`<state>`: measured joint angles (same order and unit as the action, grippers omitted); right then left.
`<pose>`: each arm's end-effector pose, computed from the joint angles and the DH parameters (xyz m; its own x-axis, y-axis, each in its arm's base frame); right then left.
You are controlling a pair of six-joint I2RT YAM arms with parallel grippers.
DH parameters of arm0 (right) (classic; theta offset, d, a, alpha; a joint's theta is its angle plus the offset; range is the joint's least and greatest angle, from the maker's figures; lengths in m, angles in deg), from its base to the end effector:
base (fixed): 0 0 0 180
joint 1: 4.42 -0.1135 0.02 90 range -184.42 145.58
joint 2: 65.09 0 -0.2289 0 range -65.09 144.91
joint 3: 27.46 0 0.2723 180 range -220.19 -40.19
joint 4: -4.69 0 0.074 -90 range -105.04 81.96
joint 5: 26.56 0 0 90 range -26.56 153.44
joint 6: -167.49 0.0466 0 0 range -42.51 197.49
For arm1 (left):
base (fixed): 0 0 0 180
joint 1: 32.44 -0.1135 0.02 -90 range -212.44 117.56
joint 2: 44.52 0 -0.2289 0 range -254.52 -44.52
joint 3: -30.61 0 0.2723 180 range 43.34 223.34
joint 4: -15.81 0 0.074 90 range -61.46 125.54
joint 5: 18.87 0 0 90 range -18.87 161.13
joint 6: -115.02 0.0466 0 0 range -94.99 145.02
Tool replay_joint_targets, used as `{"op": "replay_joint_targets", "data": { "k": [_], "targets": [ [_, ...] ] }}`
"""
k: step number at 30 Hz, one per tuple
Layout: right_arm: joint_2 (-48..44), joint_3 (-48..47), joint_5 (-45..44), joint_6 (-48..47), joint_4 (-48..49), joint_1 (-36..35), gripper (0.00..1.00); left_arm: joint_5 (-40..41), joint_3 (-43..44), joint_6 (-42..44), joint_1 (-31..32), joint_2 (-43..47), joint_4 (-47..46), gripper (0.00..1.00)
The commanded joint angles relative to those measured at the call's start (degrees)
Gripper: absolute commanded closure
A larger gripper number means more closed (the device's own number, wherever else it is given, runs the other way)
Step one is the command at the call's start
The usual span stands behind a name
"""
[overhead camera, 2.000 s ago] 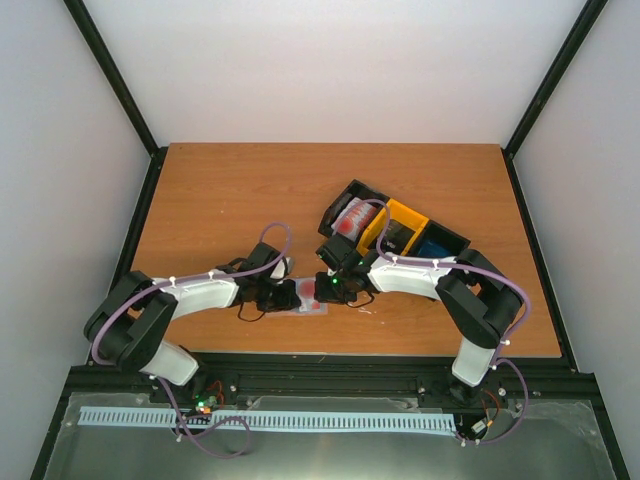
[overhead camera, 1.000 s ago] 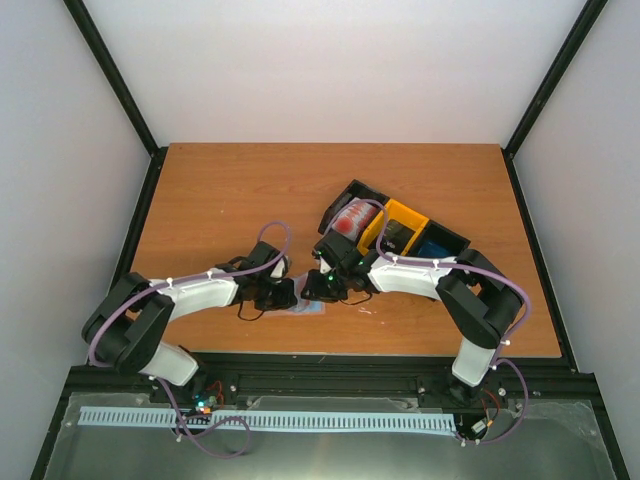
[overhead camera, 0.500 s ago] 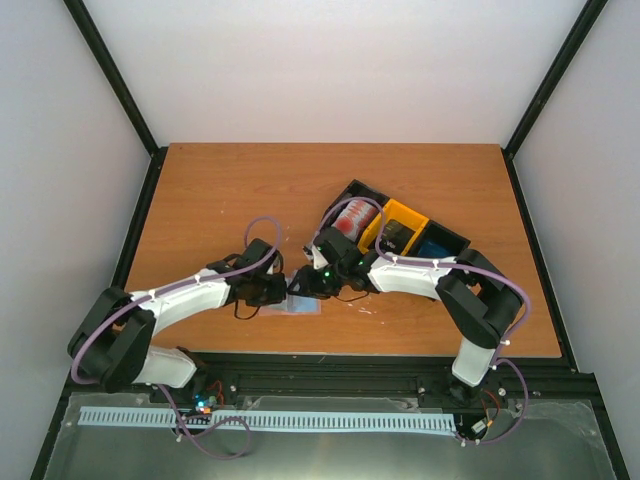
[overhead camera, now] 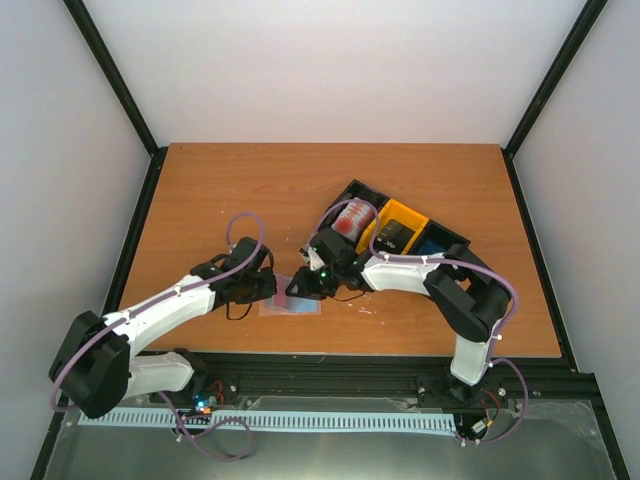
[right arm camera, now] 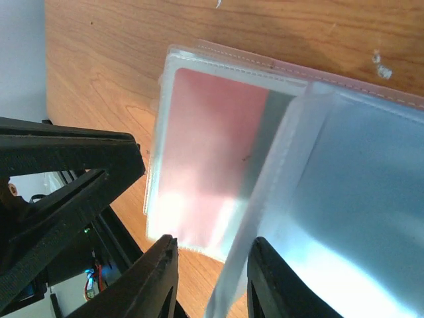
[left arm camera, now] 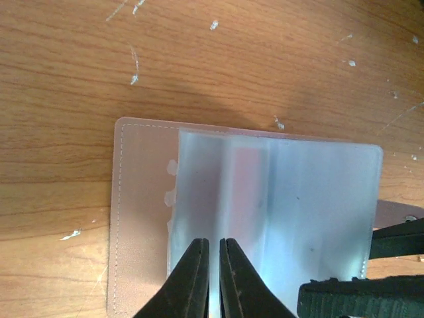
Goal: Put the credit cards into the card holder
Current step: Insert the credit card into the card holder, then pick up the credit card from the storage box.
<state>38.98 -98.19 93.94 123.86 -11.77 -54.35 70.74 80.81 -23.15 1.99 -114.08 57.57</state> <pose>0.2245 0.3036 0.0987 -0.9691 -0.1833 -0.1648 -0.2446 0.6328 0.7347 0.2103 -0.1446 0.1321 -0.9050 -0.2830 -0.3177 -0.1593 0.9177 -0.3639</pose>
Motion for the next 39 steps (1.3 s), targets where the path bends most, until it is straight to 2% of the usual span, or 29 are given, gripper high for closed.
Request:
{"op": "replay_joint_targets", "data": {
  "k": [1, 4, 8, 14, 21, 26, 30, 33, 36, 39],
  "targets": [
    [1.4, -2.3, -1.2, -0.7, -1.2, -0.6, 0.71, 0.9, 2.2, -0.9, -1.2, 1.7, 1.4, 0.91],
    [1.8, -3.1, -3.0, -1.1, -3.7, -0.7, 0.74, 2.0, 2.5, -1.3, -1.4, 2.5, 2.6, 0.89],
    [0.7, -4.2, -10.3, -1.5, -10.3, -1.0, 0.75, 2.8, 3.2, -1.1, -1.6, 3.8, 3.0, 0.83],
    [-3.1, -4.8, -21.4, -1.2, -18.4, -1.2, 0.73, -6.5, 1.2, 3.0, -1.6, 3.8, -4.2, 0.72],
    [-6.8, -6.8, -29.9, -2.2, -26.6, -1.2, 0.69, -14.8, -1.0, 4.5, -1.6, -0.1, -10.0, 0.69],
    [-11.7, -8.8, -34.2, -7.0, -31.4, -0.1, 0.65, -16.5, -1.4, 5.3, -1.6, -0.7, -11.4, 0.56],
    [-17.2, -8.4, -35.1, -13.0, -35.0, 5.4, 0.62, -14.8, -1.2, 5.5, -1.6, 1.1, -11.7, 0.4],
    [-20.2, -8.2, -31.9, -19.6, -37.4, 12.5, 0.59, -15.0, -0.8, 5.8, -1.6, 1.7, -13.2, 0.32],
    [-20.4, -8.9, -26.0, -25.3, -40.1, 20.5, 0.54, -16.8, -0.1, 5.7, -1.7, 0.2, -16.2, 0.27],
    [-16.7, -12.2, -18.9, -27.0, -43.1, 28.1, 0.54, -18.2, 1.7, 5.7, -1.7, -3.2, -18.8, 0.26]
  ]
}}
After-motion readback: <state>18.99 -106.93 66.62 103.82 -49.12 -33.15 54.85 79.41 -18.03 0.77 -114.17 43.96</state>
